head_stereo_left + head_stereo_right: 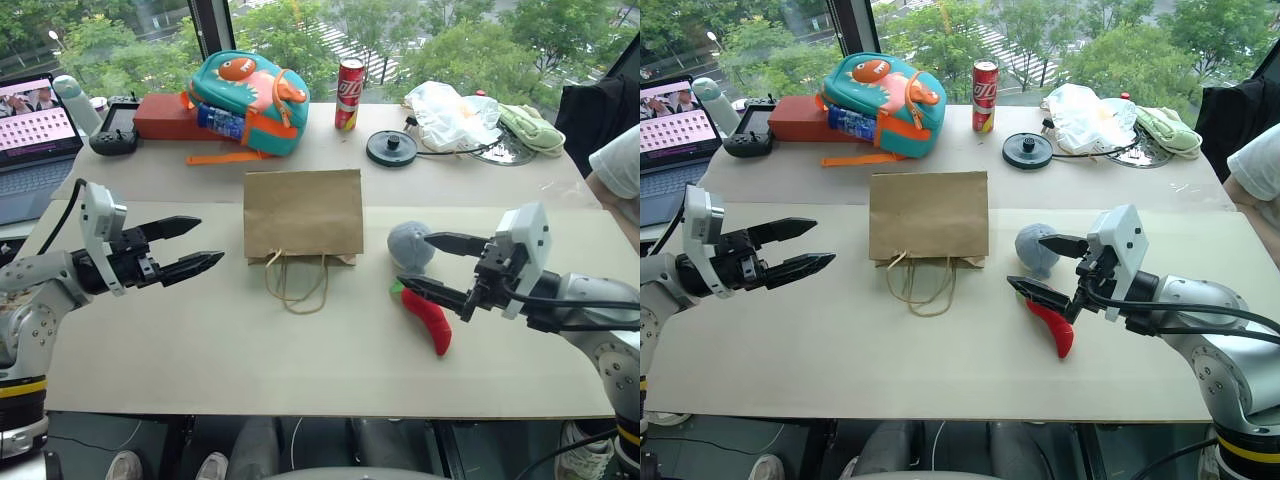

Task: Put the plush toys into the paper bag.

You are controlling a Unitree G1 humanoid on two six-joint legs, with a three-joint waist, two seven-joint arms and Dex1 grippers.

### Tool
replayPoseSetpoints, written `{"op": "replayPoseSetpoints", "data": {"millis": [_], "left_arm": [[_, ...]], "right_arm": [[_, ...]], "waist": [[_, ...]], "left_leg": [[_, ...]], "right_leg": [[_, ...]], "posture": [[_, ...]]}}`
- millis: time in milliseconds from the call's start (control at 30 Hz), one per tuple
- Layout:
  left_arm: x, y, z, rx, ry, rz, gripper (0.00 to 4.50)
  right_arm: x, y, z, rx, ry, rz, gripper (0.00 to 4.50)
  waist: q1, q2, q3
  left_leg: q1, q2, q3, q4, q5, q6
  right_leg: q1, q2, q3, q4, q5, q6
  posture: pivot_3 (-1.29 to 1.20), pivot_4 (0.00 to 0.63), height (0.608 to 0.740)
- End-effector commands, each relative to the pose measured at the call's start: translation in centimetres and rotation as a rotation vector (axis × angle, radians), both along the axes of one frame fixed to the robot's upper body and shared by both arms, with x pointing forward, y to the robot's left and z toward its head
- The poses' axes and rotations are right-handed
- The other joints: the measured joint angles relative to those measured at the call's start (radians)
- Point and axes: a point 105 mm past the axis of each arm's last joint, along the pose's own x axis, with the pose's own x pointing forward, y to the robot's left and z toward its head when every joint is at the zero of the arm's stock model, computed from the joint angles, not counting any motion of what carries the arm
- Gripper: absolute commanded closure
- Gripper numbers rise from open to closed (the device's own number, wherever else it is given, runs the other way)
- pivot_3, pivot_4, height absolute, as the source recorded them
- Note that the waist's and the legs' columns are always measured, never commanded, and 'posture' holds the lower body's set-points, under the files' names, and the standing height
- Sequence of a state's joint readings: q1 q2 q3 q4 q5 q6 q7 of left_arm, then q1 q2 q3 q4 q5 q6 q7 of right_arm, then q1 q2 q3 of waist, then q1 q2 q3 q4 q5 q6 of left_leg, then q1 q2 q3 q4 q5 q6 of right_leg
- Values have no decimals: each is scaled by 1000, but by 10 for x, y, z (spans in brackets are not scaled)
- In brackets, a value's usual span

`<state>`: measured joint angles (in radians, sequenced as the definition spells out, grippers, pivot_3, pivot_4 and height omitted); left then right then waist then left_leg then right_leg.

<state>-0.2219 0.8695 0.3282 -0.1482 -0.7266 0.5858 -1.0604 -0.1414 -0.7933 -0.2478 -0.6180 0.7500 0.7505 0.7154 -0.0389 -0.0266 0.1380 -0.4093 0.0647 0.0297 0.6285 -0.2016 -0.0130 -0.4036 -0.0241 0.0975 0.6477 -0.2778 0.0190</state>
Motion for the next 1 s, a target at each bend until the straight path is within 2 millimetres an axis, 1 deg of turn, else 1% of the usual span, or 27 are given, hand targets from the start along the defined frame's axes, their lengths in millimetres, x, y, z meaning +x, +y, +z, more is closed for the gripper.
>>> {"op": "replayPoseSetpoints", "data": {"millis": [33,100,167,267,333,433,467,500,533,567,633,700,767,833,900,1000], "left_arm": [[-1,1,10,21,-34,-14,0],[-1,2,13,28,-39,-20,0],[1,5,10,63,-46,-17,0],[8,12,-6,210,-79,-12,0],[13,12,-16,317,-126,-36,0],[22,9,-22,424,-226,-69,0],[27,5,-22,461,-278,-82,0],[37,-10,-26,533,-402,-118,0],[42,-22,-28,579,-492,-154,0],[48,-33,-30,605,-570,-171,0],[54,-47,-33,606,-654,-203,0],[54,-57,-40,622,-710,-257,0],[56,-61,-52,677,-734,-303,0],[59,-64,-61,704,-763,-331,0],[65,-73,-56,660,-814,-311,0],[67,-85,-50,577,-843,-313,0]], "right_arm": [[-2,3,10,3,-59,16,29],[-4,6,9,3,-53,24,29],[-5,8,9,8,-52,31,29],[-6,10,11,12,-55,37,29],[-7,11,13,17,-58,45,29],[-8,11,13,15,-57,45,29],[-8,11,12,13,-55,45,29],[-8,12,12,10,-56,42,29],[-7,12,12,9,-56,41,29],[-6,11,12,5,-59,31,29],[-7,13,14,7,-66,31,29],[-10,14,15,3,-70,41,29],[-12,14,15,-5,-72,37,29],[-13,16,16,-1,-79,33,29],[-15,17,18,4,-83,31,29],[-17,16,17,4,-79,17,29]], "waist": [[0,0,0],[0,0,0],[0,0,0],[0,0,0],[2,0,0],[6,0,0],[9,0,0],[12,0,0],[20,0,0],[32,0,0],[38,0,0],[39,0,0],[33,0,0],[29,0,-1],[29,0,0],[30,0,0]], "left_leg": [[0,0,0,0,0,0],[0,0,0,0,0,0],[0,0,0,0,0,0],[0,0,0,0,0,0],[1,0,0,0,0,0],[0,0,0,0,0,0],[0,0,0,1,0,0],[-1,0,0,1,0,0],[-1,0,0,1,0,0],[-1,-1,0,2,0,0],[-1,-1,0,4,0,0],[-3,-1,0,4,0,0],[-5,-1,0,5,-1,1],[-5,-1,0,5,-1,2],[-5,-1,0,5,-1,2],[-5,-1,0,7,-1,2]], "right_leg": [[0,0,0,0,0,0],[0,0,0,0,0,0],[0,0,0,0,0,0],[0,0,0,0,0,0],[0,0,0,0,0,0],[0,0,0,0,0,0],[0,0,0,0,0,0],[0,0,0,0,0,0],[0,0,0,0,0,0],[1,0,0,0,0,0],[1,0,0,0,0,0],[1,-1,1,0,1,1],[-1,0,1,0,1,1],[-1,0,1,0,1,1],[0,0,0,0,1,1],[0,0,0,1,1,2]], "posture": [[0,150,733],[0,150,733],[0,150,733],[0,150,733],[0,150,733],[0,150,733],[0,150,733],[0,150,733],[0,150,733],[0,150,733],[0,150,733],[0,150,733],[0,150,733],[0,150,733],[0,150,733],[0,150,733]]}}
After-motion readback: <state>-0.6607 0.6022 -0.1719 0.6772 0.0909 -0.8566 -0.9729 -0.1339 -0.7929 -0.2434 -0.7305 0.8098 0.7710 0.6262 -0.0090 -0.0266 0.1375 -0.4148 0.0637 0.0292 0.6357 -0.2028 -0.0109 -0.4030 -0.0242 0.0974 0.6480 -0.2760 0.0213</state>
